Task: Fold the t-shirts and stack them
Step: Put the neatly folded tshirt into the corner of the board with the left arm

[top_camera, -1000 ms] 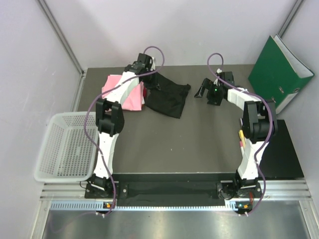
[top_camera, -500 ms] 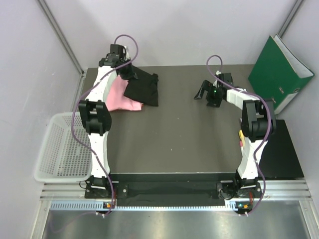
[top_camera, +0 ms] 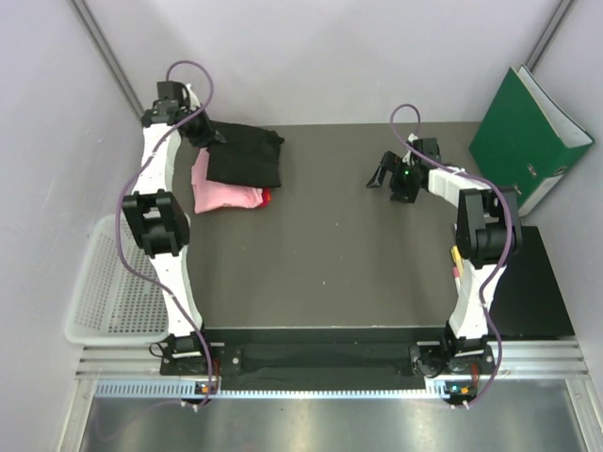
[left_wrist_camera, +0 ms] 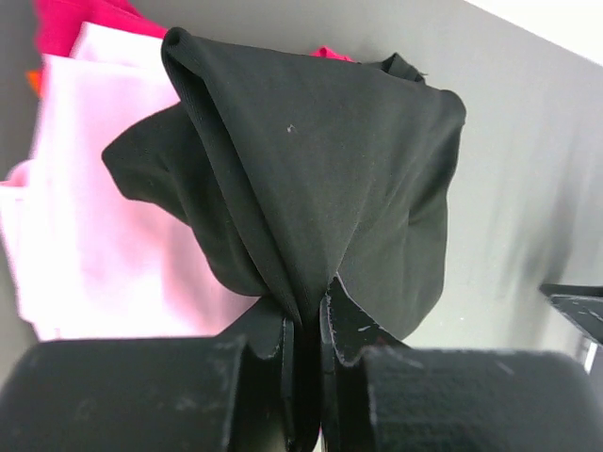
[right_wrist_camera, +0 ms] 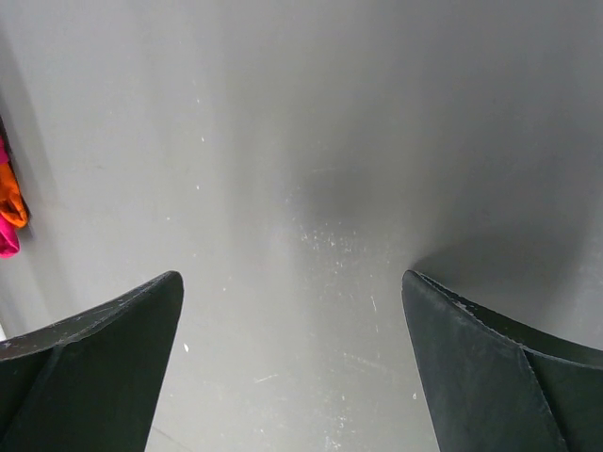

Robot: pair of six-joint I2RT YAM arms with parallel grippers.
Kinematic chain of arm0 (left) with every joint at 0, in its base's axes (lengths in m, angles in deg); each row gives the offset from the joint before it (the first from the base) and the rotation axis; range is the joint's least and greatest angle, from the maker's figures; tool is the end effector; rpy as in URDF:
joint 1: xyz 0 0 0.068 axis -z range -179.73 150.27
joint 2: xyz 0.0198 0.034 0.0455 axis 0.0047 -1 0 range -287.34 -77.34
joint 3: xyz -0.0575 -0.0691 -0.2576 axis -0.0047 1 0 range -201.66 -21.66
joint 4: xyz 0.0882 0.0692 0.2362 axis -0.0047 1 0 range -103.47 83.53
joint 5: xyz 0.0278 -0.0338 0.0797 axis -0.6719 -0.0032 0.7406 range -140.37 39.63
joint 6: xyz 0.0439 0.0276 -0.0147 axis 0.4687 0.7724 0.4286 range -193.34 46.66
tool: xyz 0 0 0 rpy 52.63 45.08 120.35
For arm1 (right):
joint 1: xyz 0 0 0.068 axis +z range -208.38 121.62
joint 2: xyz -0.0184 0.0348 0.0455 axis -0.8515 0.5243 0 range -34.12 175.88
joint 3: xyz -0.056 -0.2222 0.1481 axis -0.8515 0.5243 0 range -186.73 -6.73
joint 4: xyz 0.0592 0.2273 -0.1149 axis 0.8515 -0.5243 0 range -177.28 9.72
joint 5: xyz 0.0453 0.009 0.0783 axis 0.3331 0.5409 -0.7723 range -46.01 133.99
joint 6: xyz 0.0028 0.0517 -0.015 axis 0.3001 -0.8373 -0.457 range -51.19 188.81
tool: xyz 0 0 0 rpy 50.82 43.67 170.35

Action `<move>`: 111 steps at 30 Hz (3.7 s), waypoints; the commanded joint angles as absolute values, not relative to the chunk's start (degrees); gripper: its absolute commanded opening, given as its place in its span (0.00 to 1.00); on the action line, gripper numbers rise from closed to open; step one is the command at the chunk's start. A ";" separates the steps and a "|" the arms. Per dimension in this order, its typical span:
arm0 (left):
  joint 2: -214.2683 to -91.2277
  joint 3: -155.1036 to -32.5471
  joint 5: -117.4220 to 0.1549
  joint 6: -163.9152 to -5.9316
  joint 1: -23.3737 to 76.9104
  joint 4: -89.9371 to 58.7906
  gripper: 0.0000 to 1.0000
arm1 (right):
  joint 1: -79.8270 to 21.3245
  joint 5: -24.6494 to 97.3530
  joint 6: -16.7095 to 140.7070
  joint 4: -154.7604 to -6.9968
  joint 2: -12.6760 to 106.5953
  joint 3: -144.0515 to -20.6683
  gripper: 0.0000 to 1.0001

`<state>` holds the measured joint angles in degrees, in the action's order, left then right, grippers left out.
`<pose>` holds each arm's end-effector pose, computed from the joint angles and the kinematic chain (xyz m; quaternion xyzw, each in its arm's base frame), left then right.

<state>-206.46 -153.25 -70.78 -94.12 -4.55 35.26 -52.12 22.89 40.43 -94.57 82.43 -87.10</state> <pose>0.5022 0.0298 0.3113 -0.1379 0.9053 -0.2137 0.3403 0.4355 0.0607 0.1708 0.1168 0.9199 0.2635 0.2661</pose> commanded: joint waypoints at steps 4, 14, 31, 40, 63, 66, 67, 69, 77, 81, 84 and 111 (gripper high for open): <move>-199.95 -155.87 -76.47 -96.01 -8.60 33.99 0.00 | -51.17 22.55 39.99 -95.05 84.35 -90.13 1.00; -202.41 -153.24 -75.17 -93.91 -10.54 42.34 0.00 | -50.56 22.02 39.99 -96.54 86.46 -92.86 1.00; -210.58 -152.96 -63.40 -88.29 -10.98 44.63 0.00 | -50.47 20.88 41.48 -98.65 87.96 -95.05 1.00; -210.41 -153.84 -58.29 -90.22 -10.89 38.04 0.12 | -50.56 20.44 42.27 -100.23 89.36 -97.25 1.00; -193.78 -139.59 -55.99 -88.82 6.57 20.80 0.98 | -42.56 23.95 48.25 -104.63 89.19 -108.59 1.00; -200.62 -146.25 -56.79 -88.29 11.23 24.05 0.83 | -42.64 23.78 48.16 -105.07 89.45 -108.33 1.00; -202.65 -148.11 -56.96 -88.46 12.04 26.06 0.49 | -42.56 23.86 48.25 -104.98 89.45 -108.07 1.00; -207.83 -152.76 -57.92 -90.30 13.62 27.83 0.00 | -42.56 24.04 48.16 -104.63 89.01 -107.19 1.00; -212.25 -149.28 -65.13 -96.71 13.19 20.03 0.00 | -42.91 24.83 48.69 -104.63 87.70 -104.82 1.00; -216.55 -151.38 -68.30 -99.01 11.17 21.15 0.00 | -43.61 24.66 48.77 -104.54 87.08 -103.32 1.00; -220.33 -154.63 -69.97 -97.43 11.17 25.89 0.00 | -44.23 24.13 48.25 -104.19 86.99 -102.44 1.00; -219.90 -151.65 -30.16 -88.20 9.59 41.37 0.00 | -46.07 22.11 47.28 -102.43 87.43 -100.07 1.00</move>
